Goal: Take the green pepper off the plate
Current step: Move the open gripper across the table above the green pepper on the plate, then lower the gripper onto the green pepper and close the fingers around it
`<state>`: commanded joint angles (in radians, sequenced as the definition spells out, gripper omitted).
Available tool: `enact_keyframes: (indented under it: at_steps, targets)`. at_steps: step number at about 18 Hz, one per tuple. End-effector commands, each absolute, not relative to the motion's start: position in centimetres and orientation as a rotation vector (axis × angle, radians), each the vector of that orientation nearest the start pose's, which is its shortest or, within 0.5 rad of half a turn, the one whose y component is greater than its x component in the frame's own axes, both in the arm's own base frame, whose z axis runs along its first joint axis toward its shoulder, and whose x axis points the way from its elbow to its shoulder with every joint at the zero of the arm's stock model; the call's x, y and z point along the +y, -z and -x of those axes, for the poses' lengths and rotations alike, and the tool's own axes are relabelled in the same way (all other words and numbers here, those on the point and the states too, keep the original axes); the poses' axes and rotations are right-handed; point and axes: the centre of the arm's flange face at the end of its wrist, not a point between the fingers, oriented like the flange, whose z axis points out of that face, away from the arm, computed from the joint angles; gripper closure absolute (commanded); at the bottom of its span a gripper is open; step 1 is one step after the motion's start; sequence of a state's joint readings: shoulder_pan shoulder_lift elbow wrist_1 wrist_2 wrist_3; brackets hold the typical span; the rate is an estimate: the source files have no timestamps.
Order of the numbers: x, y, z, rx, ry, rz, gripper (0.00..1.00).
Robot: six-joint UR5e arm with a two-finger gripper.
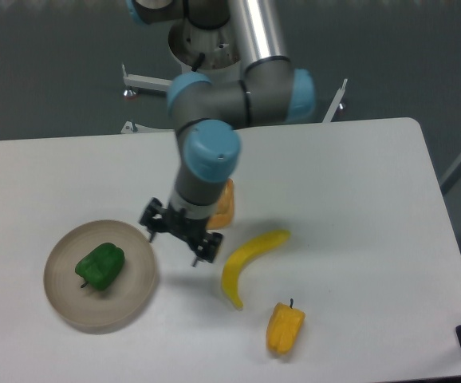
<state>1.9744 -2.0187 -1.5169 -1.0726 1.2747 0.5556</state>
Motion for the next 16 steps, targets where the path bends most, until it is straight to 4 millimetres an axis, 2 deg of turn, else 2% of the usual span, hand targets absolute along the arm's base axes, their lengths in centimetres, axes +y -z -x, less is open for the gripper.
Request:
enact_keyframes:
  at_steps: [1, 3, 5, 11, 16]
  targets:
    - [66.6, -30.6, 9.6, 0.242, 0.31, 2.882, 0.0]
    - [66.4, -30.8, 8.9, 0.245, 0.308, 2.878, 0.0]
    - [66.2, -30.1, 7.4, 0.273, 0.319, 2.885, 0.0]
    - [67.0, -28.2, 5.8, 0.291, 0.299, 2.86, 0.0]
    - [68.6, -26.9, 4.5, 0.328, 0.301, 2.857, 0.0]
